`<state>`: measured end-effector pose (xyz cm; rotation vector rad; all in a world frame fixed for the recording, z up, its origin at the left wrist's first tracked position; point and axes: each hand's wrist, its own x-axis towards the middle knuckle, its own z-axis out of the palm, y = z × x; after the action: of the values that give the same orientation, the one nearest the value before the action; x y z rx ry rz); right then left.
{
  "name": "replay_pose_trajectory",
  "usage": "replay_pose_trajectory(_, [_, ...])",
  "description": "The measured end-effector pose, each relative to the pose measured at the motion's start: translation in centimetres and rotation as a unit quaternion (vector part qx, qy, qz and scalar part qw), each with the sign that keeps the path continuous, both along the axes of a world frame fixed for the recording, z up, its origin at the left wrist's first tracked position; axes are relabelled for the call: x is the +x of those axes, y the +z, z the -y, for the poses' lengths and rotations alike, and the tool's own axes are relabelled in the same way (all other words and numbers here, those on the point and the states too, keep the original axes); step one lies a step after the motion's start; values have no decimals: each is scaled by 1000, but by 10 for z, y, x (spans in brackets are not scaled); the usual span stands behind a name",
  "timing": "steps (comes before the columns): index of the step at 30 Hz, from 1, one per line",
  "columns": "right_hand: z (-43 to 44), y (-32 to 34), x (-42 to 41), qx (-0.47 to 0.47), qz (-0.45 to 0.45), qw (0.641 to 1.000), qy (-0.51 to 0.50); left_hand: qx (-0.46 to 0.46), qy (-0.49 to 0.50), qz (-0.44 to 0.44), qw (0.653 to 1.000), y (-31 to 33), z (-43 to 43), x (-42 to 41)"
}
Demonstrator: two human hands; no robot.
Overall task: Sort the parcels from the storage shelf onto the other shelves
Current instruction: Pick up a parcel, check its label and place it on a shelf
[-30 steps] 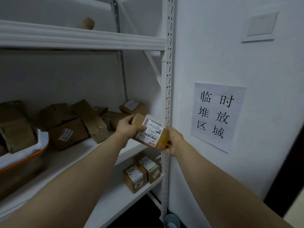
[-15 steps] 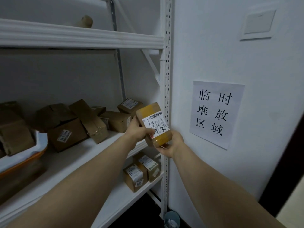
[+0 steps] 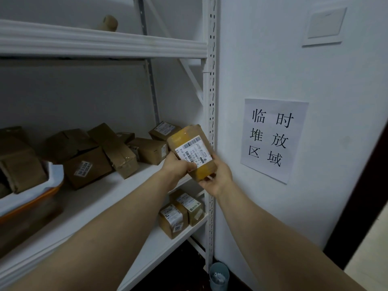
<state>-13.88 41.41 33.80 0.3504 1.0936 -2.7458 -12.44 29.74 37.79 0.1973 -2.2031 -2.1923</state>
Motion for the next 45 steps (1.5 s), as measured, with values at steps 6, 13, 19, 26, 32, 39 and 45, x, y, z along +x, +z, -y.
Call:
replay_pose_trajectory(6, [2, -4, 3, 5, -47, 998, -34, 67, 11, 54, 996, 2, 5, 6])
replay_pose_trajectory(13, [5, -2, 14, 94, -45, 994, 37, 64, 62, 54, 995, -12, 25, 8])
replay_pose_trajectory(19, [5, 13, 15, 147, 0, 987, 59, -196, 91, -72, 974, -11, 37, 17])
replay_pose_trajectory(26, [10, 20, 16, 147, -46, 982, 109, -333, 2, -142, 932, -17, 43, 26])
replay_pose_trajectory(32, [11, 16, 9, 137, -47, 989, 26, -157, -97, -31, 982, 0, 47, 17])
replay_pose_trajectory(39, [14, 18, 0, 303, -159, 939, -36, -39, -88, 126, 987, 11, 55, 8])
replay_pose_trajectory(45, [23, 19, 9, 329, -197, 922, 60, -80, -92, 161, 979, -1, 60, 13])
